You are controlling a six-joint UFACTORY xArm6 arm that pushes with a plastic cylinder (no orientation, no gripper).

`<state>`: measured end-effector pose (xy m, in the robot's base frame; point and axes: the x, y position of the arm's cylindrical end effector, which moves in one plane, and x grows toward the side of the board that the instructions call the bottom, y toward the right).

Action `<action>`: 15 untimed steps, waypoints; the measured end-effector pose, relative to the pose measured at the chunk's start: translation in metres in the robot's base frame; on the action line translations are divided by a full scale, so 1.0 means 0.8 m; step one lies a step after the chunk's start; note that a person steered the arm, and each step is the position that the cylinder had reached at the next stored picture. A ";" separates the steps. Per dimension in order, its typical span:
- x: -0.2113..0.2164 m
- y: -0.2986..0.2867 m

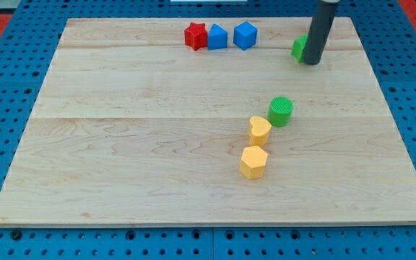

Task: Push the green circle into the bottom side of the green star

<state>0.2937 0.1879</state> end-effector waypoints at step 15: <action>0.091 -0.061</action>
<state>0.3666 0.1393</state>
